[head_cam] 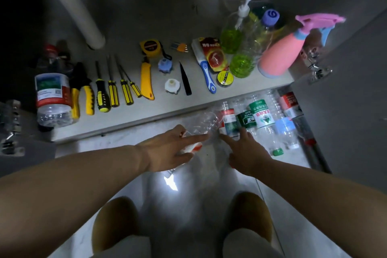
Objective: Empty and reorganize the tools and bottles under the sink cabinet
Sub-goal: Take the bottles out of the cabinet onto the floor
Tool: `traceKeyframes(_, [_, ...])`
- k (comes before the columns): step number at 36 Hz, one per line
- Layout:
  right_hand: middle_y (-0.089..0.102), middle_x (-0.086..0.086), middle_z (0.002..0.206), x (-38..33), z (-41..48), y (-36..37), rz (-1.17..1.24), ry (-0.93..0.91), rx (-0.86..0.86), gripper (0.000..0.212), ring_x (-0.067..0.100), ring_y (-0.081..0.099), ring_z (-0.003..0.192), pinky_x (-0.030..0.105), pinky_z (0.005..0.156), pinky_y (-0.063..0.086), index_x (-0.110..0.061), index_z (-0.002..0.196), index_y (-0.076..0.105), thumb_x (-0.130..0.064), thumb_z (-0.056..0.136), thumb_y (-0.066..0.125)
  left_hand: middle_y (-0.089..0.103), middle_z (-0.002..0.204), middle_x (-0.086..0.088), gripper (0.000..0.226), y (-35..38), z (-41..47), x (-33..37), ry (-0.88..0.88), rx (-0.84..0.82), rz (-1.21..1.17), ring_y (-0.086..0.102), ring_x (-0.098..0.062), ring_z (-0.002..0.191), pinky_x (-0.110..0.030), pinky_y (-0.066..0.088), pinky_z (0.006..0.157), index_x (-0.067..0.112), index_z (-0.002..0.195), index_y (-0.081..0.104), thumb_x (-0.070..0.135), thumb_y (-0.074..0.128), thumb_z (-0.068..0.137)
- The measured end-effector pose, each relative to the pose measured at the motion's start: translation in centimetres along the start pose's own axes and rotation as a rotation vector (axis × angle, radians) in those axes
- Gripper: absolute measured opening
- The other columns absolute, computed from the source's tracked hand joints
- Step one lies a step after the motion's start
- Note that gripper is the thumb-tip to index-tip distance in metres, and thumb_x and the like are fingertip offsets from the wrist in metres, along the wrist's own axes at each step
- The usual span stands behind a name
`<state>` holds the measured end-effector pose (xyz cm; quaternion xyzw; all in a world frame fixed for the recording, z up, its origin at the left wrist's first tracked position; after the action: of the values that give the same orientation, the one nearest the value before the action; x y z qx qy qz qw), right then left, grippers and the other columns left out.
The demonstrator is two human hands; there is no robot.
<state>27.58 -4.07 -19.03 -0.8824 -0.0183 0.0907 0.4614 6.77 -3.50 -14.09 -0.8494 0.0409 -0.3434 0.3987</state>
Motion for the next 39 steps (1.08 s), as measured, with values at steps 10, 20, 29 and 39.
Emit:
traceKeyframes(10, [-0.008,0.012,0.167,-0.1,-0.6,0.6,-0.245,-0.025,0.104,0.08,0.038,0.006,0.153,0.051,0.116,0.031,-0.035,0.159,0.002,-0.049,0.096,0.05,0.042,0.134,0.003,0.061,1.9,1.7,-1.0,-0.177,-0.062,-0.225,0.055,-0.018,0.111,-0.025,0.044,0.096,0.067,0.147,0.013,0.056,0.05,0.099])
traceKeyframes(20, [0.045,0.009,0.15,-2.1,-1.9,-1.5,0.066,-0.156,0.335,0.045,0.029,0.043,0.139,0.044,0.11,0.045,-0.02,0.142,0.051,-0.038,0.101,0.049,0.046,0.148,0.007,0.065,2.7,2.8,-0.7,-0.326,-0.036,-0.667,0.06,-0.022,0.119,-0.041,0.062,0.086,0.049,0.152,0.026,0.041,0.062,0.098])
traceKeyframes(29, [0.068,0.003,0.124,-3.8,-2.4,1.8,1.509,0.2,-0.187,0.047,0.024,0.073,0.101,0.039,0.082,0.061,-0.029,0.135,0.051,-0.049,0.094,0.063,0.042,0.151,0.007,0.063,2.4,3.4,3.3,-0.278,-0.053,-1.078,0.057,-0.019,0.125,-0.036,0.062,0.084,0.048,0.154,0.024,0.031,0.055,0.102])
traceKeyframes(39, [0.067,-0.007,0.103,4.9,-4.2,-1.0,0.868,0.285,0.292,0.043,0.006,0.067,0.083,0.02,0.063,0.053,-0.034,0.121,0.045,-0.051,0.088,0.066,0.046,0.152,0.004,0.075,1.6,4.9,6.2,-0.136,-0.04,-0.74,0.055,-0.013,0.126,-0.017,0.052,0.088,0.038,0.158,0.023,0.007,0.057,0.1])
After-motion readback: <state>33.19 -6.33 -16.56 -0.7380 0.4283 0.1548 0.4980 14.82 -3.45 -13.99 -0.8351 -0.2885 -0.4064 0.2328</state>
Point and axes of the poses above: each hand's wrist, its own z-axis towards the middle knuckle, its own y-axis out of the palm, x = y × z, the point moved 8 cm from there along z, towards the middle knuckle
